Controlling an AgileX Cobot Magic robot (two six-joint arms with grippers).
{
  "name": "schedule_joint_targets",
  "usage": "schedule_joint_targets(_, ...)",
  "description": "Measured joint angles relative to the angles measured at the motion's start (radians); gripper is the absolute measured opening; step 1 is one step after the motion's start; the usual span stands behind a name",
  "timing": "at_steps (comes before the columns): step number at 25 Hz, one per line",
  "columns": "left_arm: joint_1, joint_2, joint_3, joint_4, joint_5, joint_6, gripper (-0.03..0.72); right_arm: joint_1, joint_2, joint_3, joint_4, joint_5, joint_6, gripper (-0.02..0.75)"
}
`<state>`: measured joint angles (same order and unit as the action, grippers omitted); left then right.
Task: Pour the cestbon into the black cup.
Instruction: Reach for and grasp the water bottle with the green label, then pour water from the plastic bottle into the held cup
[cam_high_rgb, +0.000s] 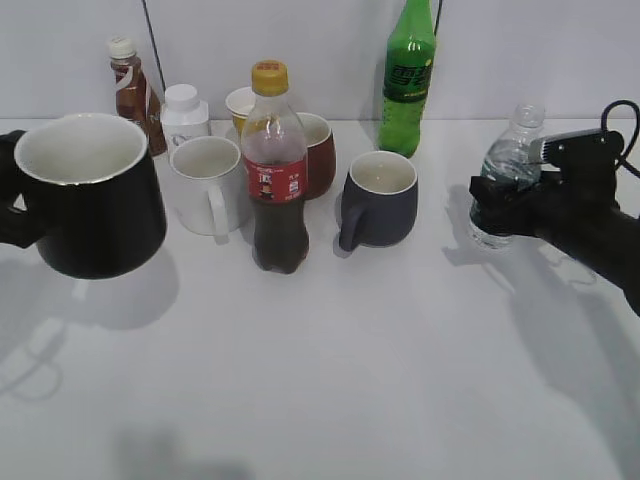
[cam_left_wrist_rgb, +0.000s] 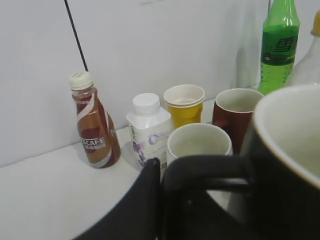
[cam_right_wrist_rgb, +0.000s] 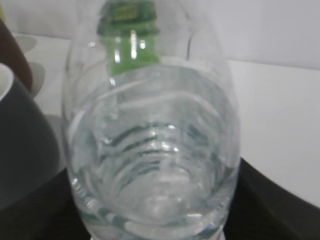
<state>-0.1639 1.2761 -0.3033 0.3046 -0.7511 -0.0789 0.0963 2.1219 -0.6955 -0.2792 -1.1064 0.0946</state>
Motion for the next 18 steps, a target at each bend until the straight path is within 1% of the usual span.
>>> schedule_joint_targets(7,0.0,-0.116,0.0,0.0,0.14,-0.003,0.04,0.0,-0.162,0.132,-0.033,0.016,0.0,0.485)
schedule_joint_targets(10,0.0,-0.143,0.0,0.0,0.169,-0.023,0.04,0.016,-0.252,0.212,-0.037,0.02,0.0,0.485)
schedule_joint_targets(13,-0.023,-0.15,0.0,-0.002,0.188,-0.038,0.04,0.072,-0.347,0.27,-0.03,0.098,-0.021,0.485)
schedule_joint_targets(16,-0.088,-0.15,0.0,-0.001,0.203,-0.041,0.04,0.151,-0.431,0.285,0.023,0.2,-0.061,0.485)
schedule_joint_targets(18,-0.12,-0.137,0.0,-0.001,0.201,-0.041,0.04,0.192,-0.476,0.285,0.046,0.236,-0.077,0.485)
